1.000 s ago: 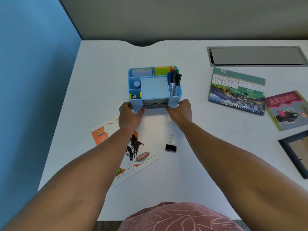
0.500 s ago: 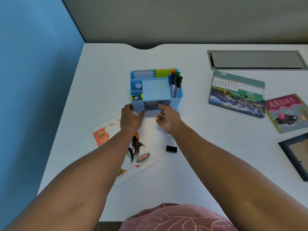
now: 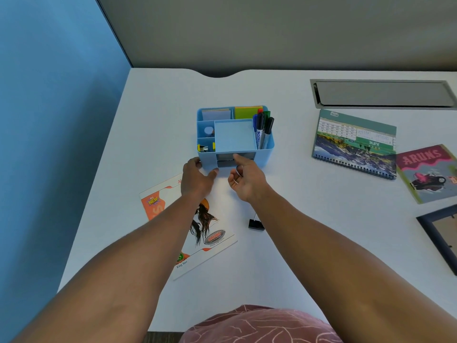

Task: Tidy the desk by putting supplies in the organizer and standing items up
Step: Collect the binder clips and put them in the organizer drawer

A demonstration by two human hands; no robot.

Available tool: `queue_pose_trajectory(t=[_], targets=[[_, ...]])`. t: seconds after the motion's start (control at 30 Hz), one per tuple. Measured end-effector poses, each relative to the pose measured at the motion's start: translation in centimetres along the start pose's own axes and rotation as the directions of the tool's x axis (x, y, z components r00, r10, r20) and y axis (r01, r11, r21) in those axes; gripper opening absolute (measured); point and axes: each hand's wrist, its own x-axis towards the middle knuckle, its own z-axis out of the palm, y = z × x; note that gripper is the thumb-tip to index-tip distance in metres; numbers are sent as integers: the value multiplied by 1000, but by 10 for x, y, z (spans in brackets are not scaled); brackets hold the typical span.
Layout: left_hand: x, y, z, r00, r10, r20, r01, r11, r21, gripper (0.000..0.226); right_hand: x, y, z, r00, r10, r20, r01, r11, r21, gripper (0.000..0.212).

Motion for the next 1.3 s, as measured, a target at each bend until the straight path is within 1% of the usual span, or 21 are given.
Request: queue_pose_trajectory(t=[0.1,0.23,0.4,0.47,0.6,0.8,0.93,1.13,1.3], targets=[[-1,1,0,1000,-2,0,2,1000,-2,63,2,1,0,1000,-8,13,8,1000,25,42],[0,0,0,1000,-8,-4,8,1000,0,64,3,4,-1,999,1,51,-5,997,79,30],[0,1,1,1000,-16,-10,17,1000,2,64,6,6,2,997,17,76,-28,987,159,33],[0,2,1,1000,-18,-11,18,1000,1,63,5,8,2,996,25,81,-38,987,156,32],[0,2,1,1000,-17,-6,17,1000,-1,63,5,10,-4,995,31,98,-41,994,104,16],[-1,0,1,1000,-22,0,22,1000,21,66,1,16,-15,990,8,140,-18,997,73,18],[-4,-2,1,1000,-21,0,21,999,43,67,-2,21,-21,990,8,142,-15,999,52,33],[-12,-3,0,1000,-21,-1,21,999,44,69,-3,27,-25,995,23,98,-27,999,35,35],[-19,-2,0,1000,-19,-2,19,999,31,70,-5,27,-27,993,43,111,-45,999,24,35]])
